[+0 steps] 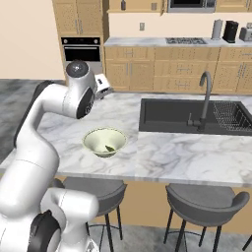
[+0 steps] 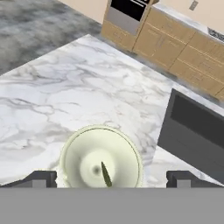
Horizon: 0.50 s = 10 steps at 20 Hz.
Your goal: There is a bowl on the dining counter. Grab a lemon wedge from the fridge and place it in the bowl. Then get the liquor bottle and glass cup from the cabinet and place them next to the bowl.
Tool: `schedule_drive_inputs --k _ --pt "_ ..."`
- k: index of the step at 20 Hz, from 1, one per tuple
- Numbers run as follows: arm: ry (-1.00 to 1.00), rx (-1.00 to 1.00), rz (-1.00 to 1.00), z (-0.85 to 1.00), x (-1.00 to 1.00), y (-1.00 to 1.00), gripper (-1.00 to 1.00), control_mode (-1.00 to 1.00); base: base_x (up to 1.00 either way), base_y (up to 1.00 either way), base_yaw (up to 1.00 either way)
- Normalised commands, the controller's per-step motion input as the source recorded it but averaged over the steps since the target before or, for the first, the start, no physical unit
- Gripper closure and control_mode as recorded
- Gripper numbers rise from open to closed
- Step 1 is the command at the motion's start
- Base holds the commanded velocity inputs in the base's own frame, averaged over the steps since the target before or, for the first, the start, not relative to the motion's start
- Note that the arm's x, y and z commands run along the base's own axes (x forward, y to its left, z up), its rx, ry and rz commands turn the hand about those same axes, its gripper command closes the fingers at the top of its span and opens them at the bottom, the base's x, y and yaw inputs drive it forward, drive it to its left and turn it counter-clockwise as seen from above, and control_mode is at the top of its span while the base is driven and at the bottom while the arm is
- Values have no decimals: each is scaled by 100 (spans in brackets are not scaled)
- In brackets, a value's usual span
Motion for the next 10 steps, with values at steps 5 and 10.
schedule_drive_inputs --k 5,10 --pt "0 13 -5 10 -41 1 -100 -100 0 0 0" --pt "0 2 -1 0 -13 3 -100 100 -61 26 -3"
